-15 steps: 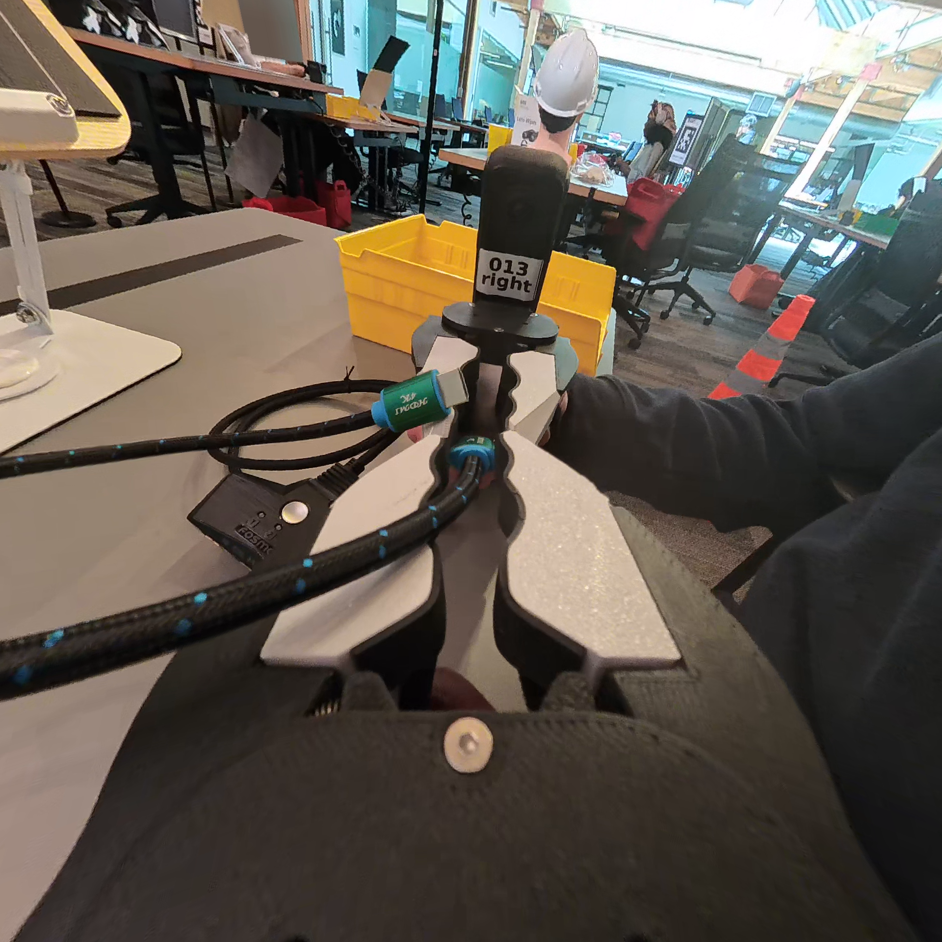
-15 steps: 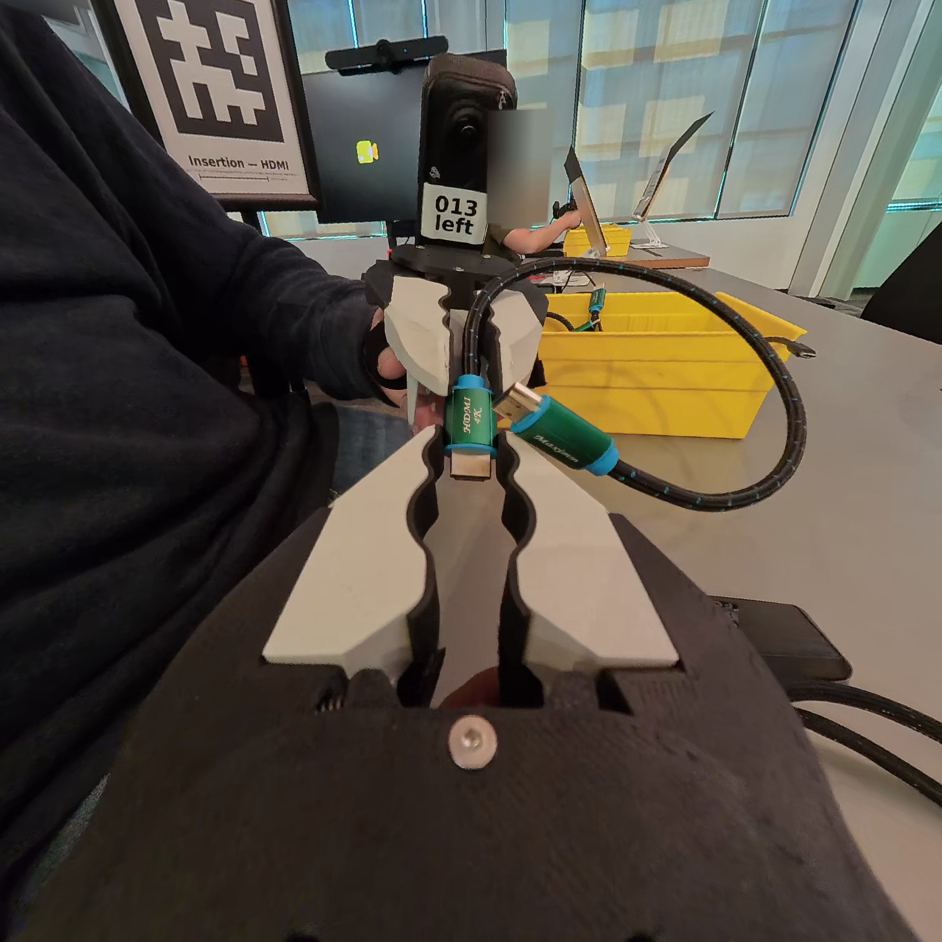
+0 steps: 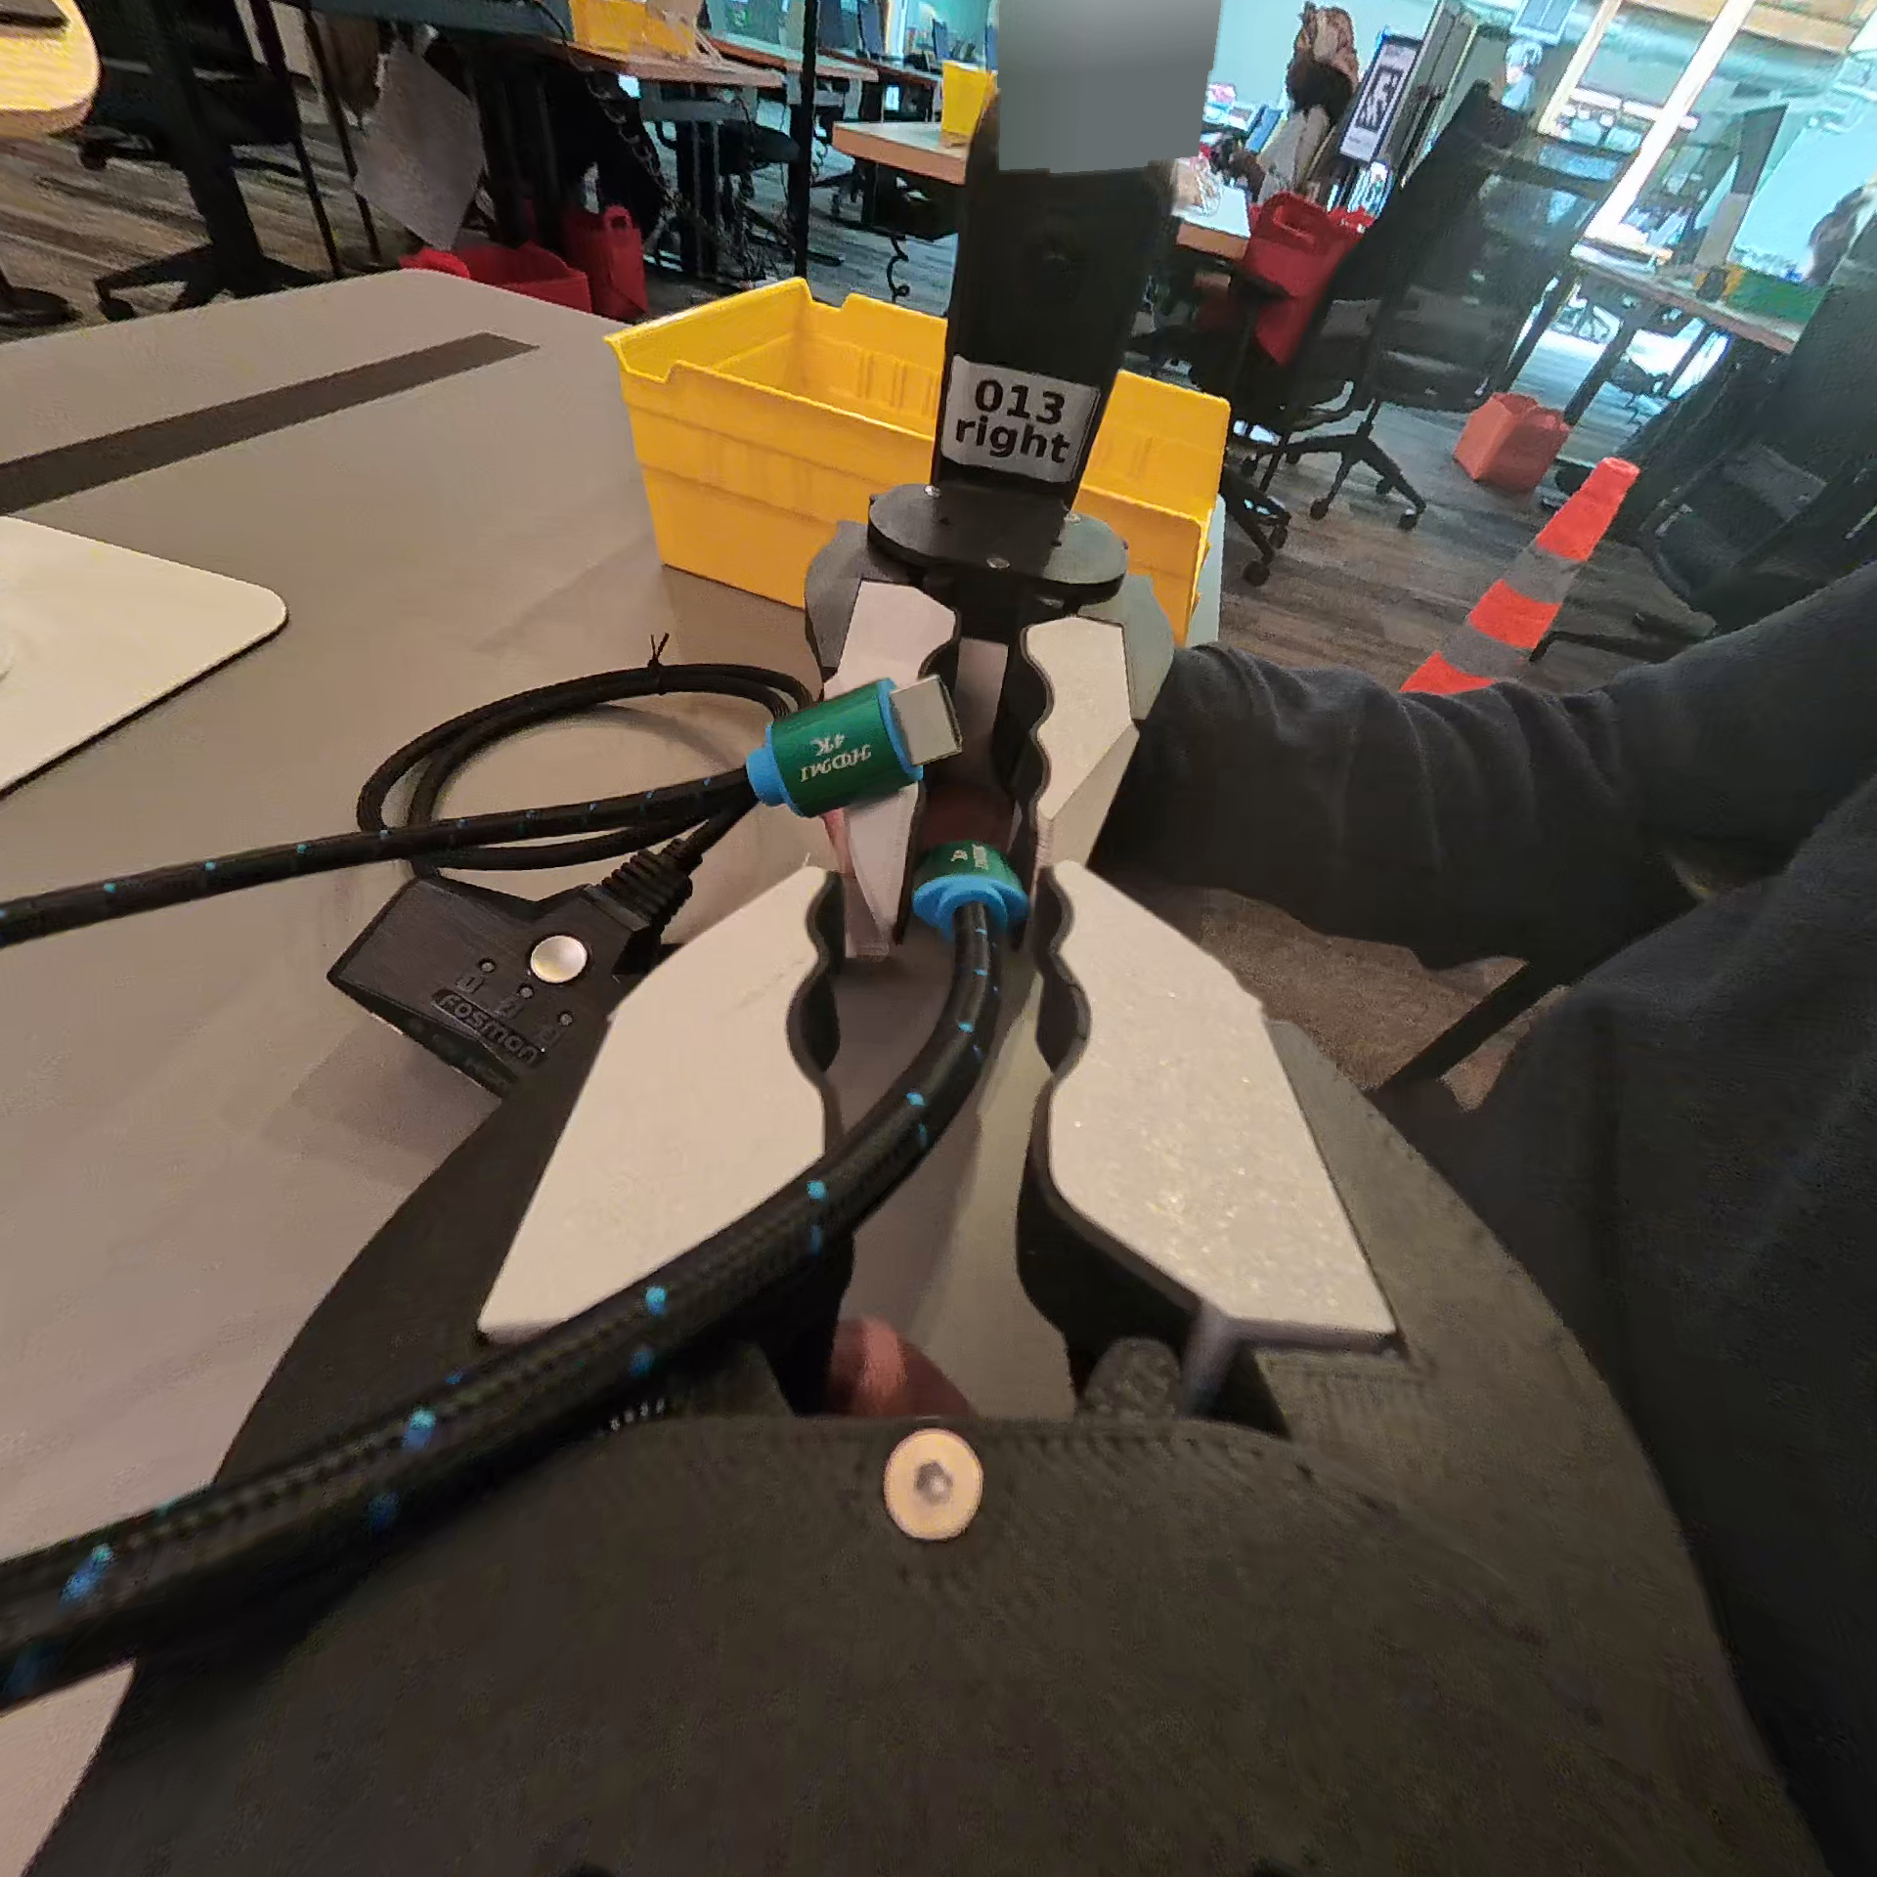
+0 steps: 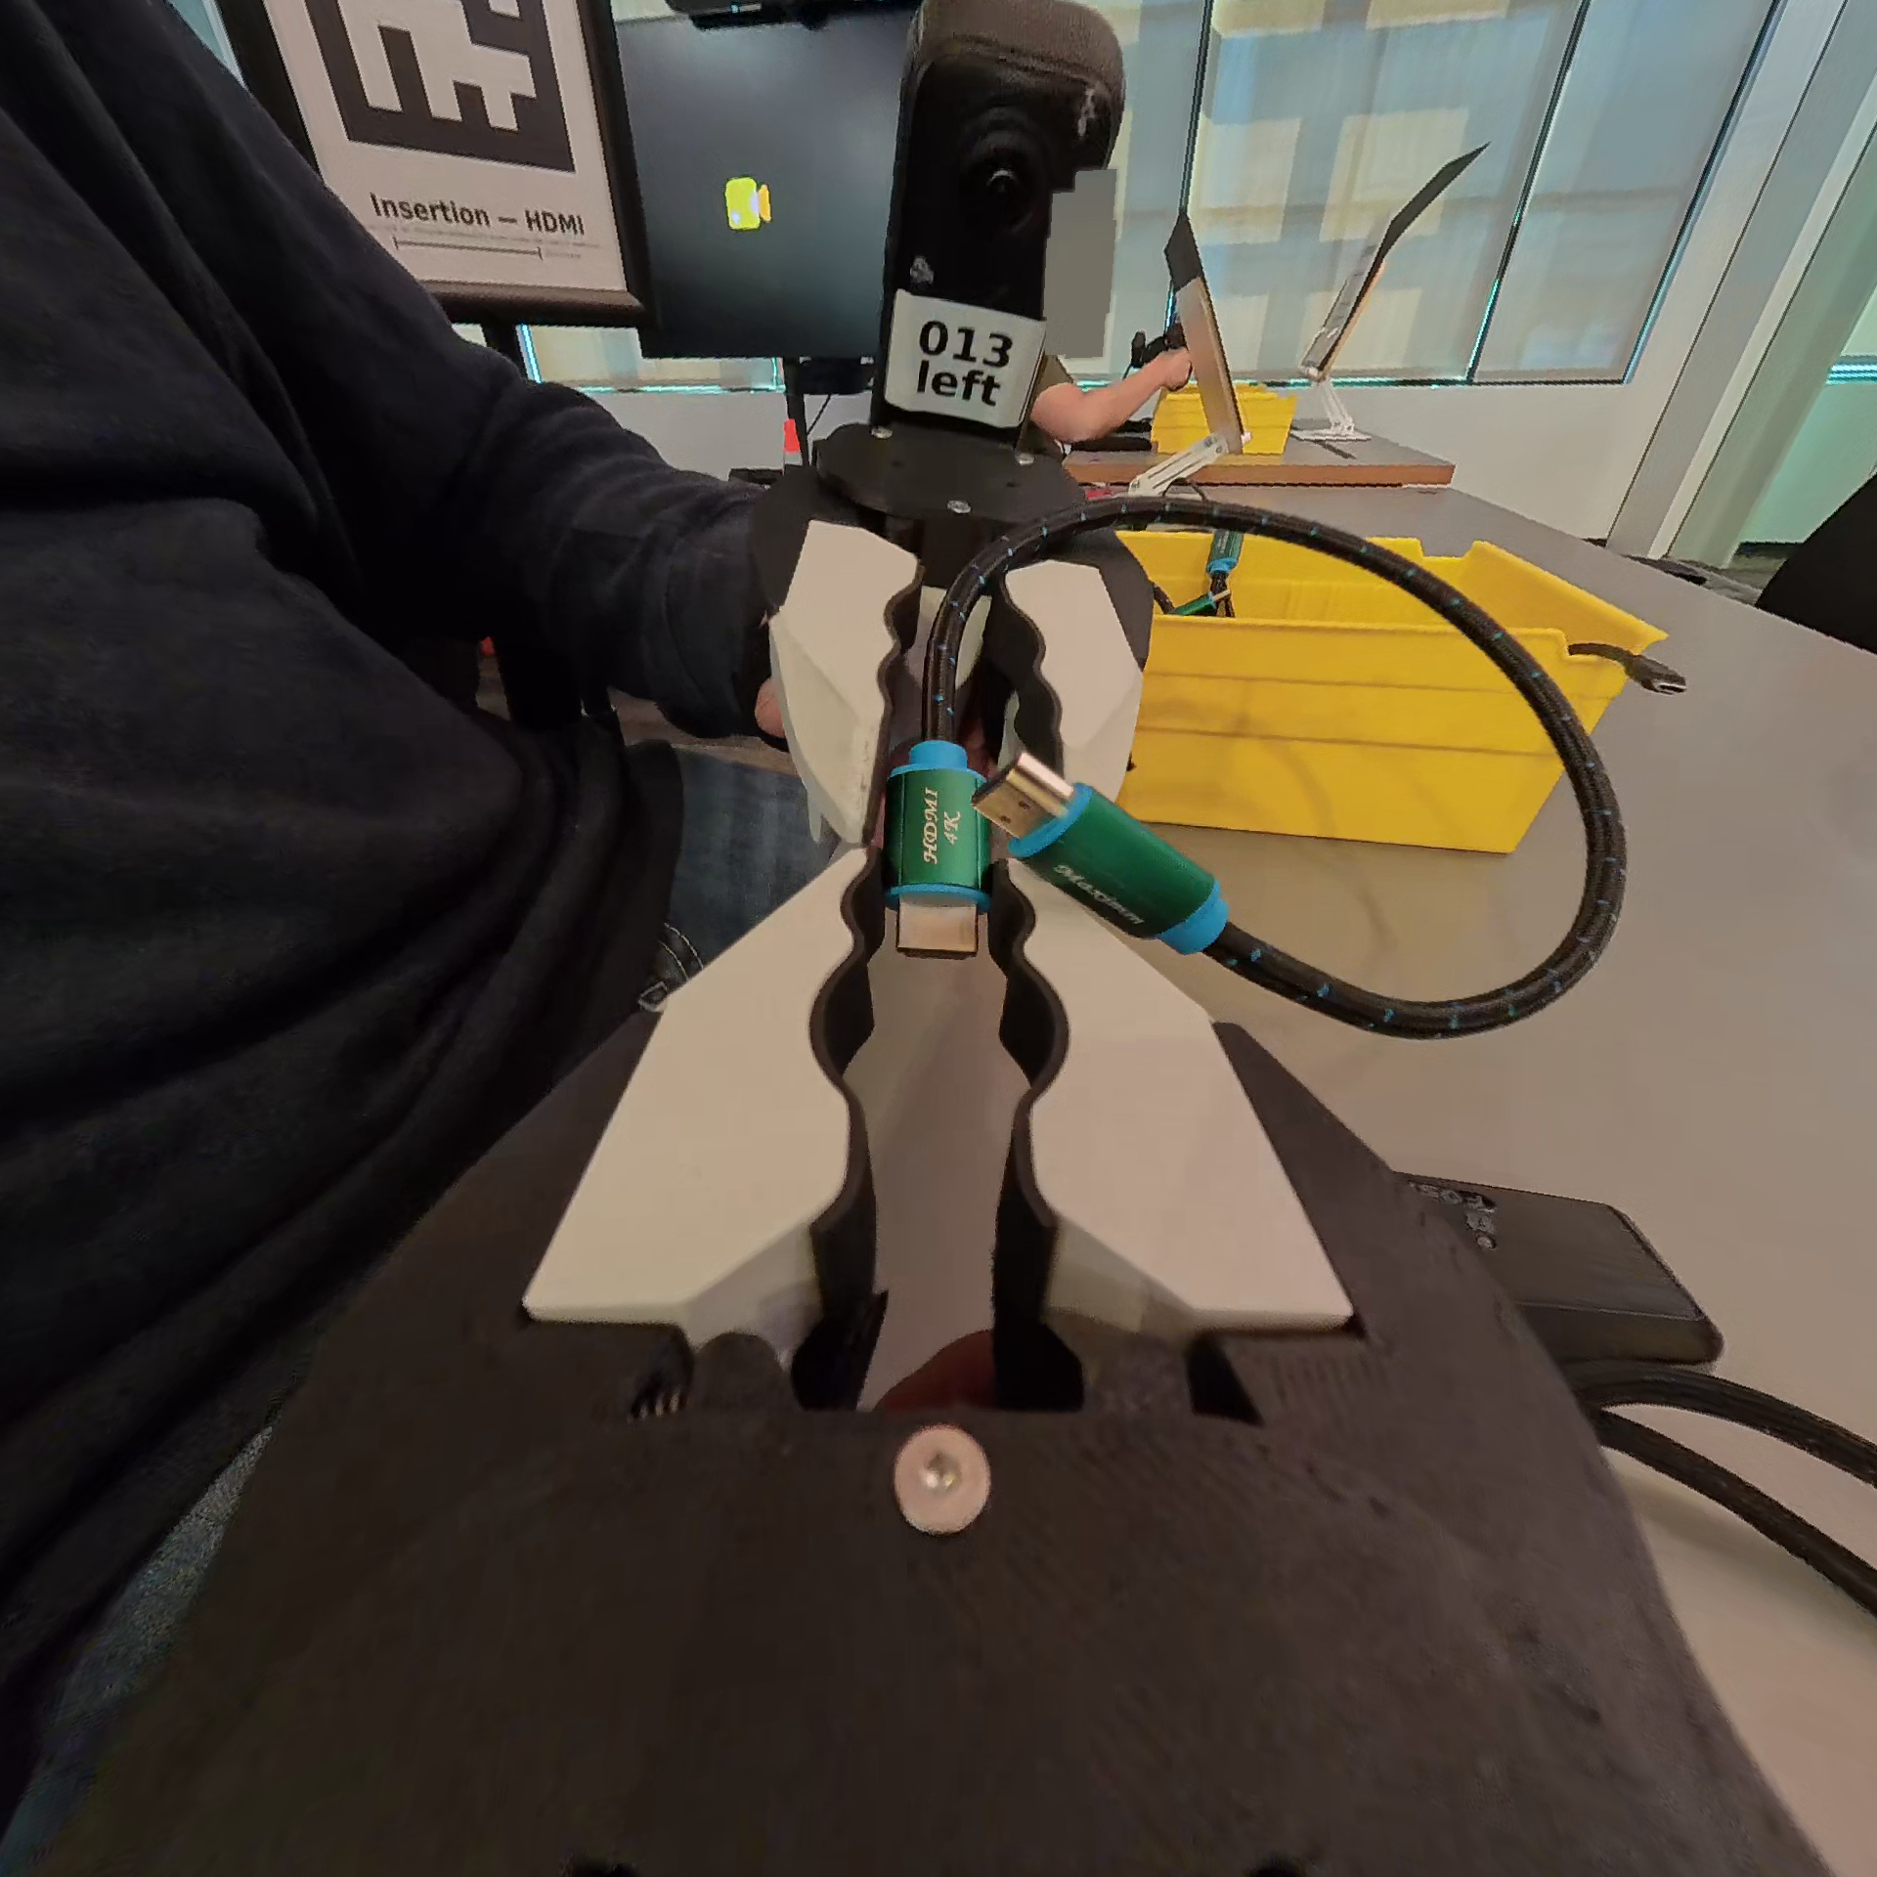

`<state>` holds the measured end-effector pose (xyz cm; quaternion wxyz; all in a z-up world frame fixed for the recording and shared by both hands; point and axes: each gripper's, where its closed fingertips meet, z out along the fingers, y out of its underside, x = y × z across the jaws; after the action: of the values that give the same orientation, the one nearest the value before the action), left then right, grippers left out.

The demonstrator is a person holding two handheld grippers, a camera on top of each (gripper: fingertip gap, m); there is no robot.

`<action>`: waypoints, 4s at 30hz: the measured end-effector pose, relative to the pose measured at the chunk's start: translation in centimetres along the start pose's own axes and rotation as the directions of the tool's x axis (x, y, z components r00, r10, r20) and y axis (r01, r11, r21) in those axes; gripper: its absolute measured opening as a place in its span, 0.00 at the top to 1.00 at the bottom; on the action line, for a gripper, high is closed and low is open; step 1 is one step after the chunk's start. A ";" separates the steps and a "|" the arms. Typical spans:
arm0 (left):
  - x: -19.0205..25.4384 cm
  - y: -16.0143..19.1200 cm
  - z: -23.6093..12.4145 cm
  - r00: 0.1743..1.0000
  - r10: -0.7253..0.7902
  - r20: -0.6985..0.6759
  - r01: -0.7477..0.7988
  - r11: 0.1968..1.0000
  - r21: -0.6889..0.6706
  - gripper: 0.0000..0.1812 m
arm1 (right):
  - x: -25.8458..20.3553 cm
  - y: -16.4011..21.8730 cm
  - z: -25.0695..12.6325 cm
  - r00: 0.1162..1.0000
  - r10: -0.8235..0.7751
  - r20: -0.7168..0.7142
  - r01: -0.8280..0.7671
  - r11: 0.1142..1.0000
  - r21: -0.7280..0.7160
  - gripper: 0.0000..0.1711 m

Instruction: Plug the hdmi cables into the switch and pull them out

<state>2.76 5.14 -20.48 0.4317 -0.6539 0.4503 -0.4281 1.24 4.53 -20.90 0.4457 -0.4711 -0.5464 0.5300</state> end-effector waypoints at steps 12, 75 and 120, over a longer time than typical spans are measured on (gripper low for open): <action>0.5 0.4 0.1 1.000 0.010 -0.026 -0.010 1.000 -0.005 0.88 | 0.1 0.5 0.1 1.000 -0.011 -0.008 0.010 0.999 -0.038 0.90; -0.3 -8.5 -6.3 0.995 -0.095 -0.039 0.103 0.926 0.363 0.89 | -1.0 8.8 7.7 0.963 -0.264 0.058 0.245 0.764 -0.596 0.90; -0.7 -6.3 -5.4 0.997 0.057 0.044 -0.067 0.962 0.266 0.89 | 2.2 -6.8 2.7 0.986 0.009 -0.164 0.012 0.992 0.128 0.91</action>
<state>-1.11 6.25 -13.19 0.5371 -0.5829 0.4010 -0.4594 -2.01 6.34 -14.26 0.5190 -0.4832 -0.4730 0.5229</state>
